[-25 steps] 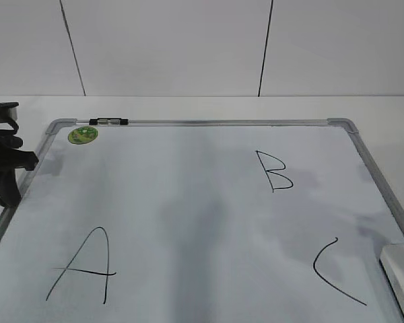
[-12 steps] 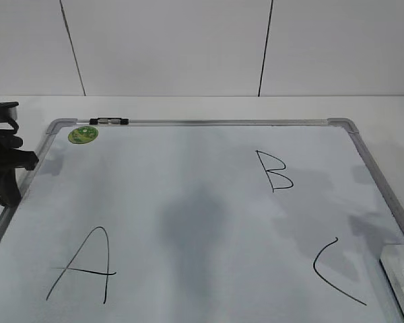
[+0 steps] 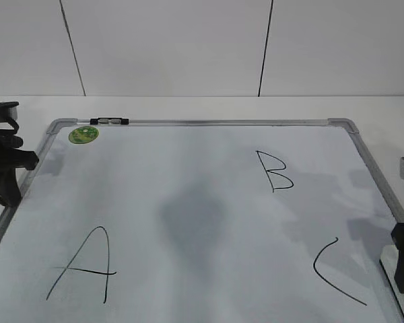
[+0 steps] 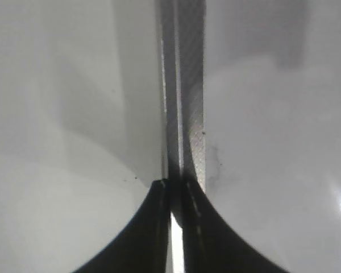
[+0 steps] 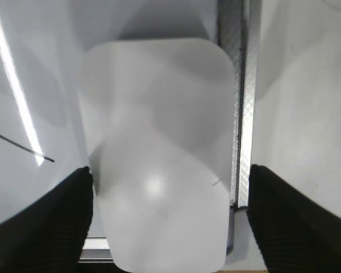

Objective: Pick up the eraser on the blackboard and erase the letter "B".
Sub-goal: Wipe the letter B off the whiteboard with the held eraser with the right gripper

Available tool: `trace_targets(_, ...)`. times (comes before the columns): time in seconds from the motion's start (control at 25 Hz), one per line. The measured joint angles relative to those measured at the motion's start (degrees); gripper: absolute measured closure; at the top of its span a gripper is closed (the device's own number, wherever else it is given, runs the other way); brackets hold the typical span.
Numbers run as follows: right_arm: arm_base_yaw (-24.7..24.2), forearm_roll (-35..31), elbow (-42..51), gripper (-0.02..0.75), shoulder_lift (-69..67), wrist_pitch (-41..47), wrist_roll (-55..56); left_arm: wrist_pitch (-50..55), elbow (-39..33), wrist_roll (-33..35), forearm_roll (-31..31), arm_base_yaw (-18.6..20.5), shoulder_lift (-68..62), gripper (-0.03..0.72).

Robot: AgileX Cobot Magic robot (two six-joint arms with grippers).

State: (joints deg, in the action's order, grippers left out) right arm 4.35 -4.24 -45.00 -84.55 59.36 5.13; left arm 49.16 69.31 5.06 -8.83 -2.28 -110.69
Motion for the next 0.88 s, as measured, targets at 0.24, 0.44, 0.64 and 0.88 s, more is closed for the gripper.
trace_targets(0.24, 0.0, -0.2, -0.1, 0.085, -1.9, -1.0, 0.0, -0.1, 0.0, 0.0, 0.0, 0.0, 0.0, 0.669)
trace_targets(0.44, 0.0, -0.5, -0.1, 0.085, -4.1, -1.7, 0.0, -0.1, 0.0, 0.0, -0.1, 0.0, 0.0, 0.669)
trace_targets(0.64, 0.0, -0.5, -0.1, 0.09, -4.6, -1.7, 0.0, -0.2, 0.0, 0.0, -0.1, 0.0, 0.0, 0.669)
trace_targets(0.88, 0.0, -0.9, -0.1, 0.162, -4.6, -1.7, -0.1, -0.2, 0.0, 0.0, -0.1, 0.0, 0.0, 0.669)
